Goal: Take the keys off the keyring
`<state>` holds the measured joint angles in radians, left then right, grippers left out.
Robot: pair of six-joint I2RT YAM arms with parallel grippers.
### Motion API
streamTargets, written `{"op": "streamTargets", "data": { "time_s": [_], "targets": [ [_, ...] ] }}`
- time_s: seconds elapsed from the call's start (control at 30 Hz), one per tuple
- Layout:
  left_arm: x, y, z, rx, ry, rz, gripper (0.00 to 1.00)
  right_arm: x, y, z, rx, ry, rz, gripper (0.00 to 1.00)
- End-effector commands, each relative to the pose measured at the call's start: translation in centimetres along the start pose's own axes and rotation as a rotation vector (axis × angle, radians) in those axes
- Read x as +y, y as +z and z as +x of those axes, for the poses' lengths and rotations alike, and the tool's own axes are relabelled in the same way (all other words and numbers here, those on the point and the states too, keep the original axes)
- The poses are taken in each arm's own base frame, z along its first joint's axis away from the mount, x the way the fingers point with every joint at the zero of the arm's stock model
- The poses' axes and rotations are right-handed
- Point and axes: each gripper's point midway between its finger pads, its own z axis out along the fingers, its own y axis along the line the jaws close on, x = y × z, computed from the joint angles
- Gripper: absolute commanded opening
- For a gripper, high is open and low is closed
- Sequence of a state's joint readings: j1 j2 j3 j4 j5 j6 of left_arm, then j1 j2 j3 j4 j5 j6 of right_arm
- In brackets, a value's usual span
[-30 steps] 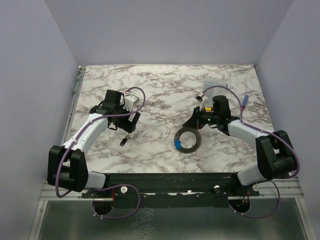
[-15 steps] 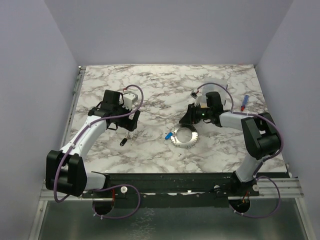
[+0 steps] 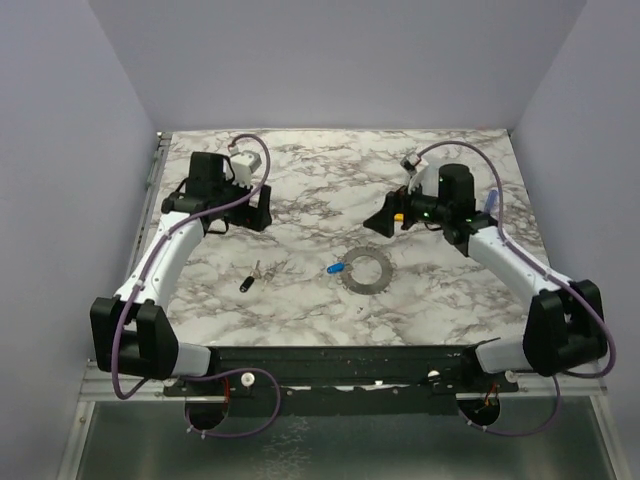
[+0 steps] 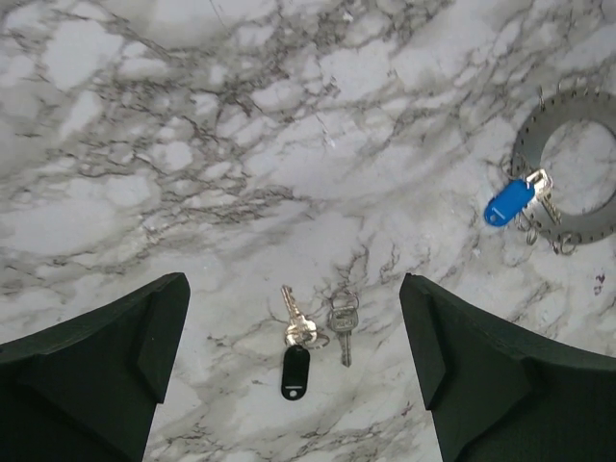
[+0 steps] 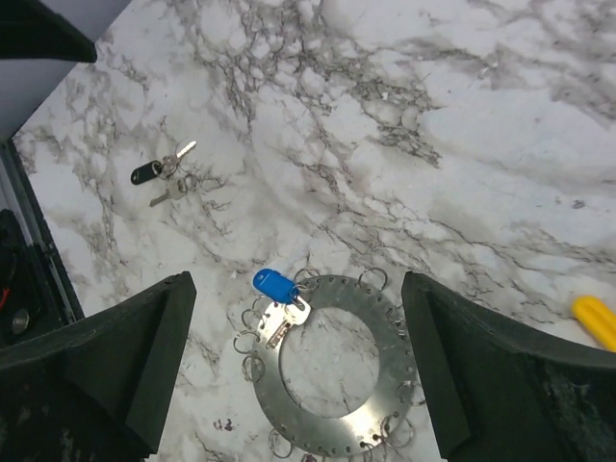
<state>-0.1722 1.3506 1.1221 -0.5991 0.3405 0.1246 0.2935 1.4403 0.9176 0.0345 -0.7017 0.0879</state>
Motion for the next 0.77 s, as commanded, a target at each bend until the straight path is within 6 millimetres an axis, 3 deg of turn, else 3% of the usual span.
{"op": "streamTargets", "data": {
  "time_s": [0.0, 0.13, 0.27, 0.4, 0.5, 0.73],
  "targets": [
    [2.3, -1.1, -3.5, -0.067, -0.065, -0.023, 0.99, -0.8, -3.6, -2.1, -0.033, -0.061, 0.122, 1.00],
    [6.7, -2.1, -5.5, -0.108, -0.112, -0.108, 0.99, -2.9, -7.3, -3.7, -0.084, -0.035, 0.211, 1.00],
    [11.2, -3.4, -6.3, -0.137, -0.166, -0.203, 0.99, -8.2, -11.9, -4.1, -0.118, 0.032, 0.333, 1.00],
    [13.8, -3.9, -5.6, -0.141, -0.181, -0.270, 0.99, -12.4, -15.4, -3.2, -0.129, 0.071, 0.427, 1.00],
    [14.4, -3.8, -4.6, -0.130, -0.186, -0.300, 0.99, -14.1, -15.9, -1.7, -0.104, 0.093, 0.465, 1.00],
    [13.8, -2.6, -1.3, -0.098, -0.230, -0.300, 0.99, -15.0, -15.2, 0.6, -0.101, 0.097, 0.478, 1.00]
  ]
}}
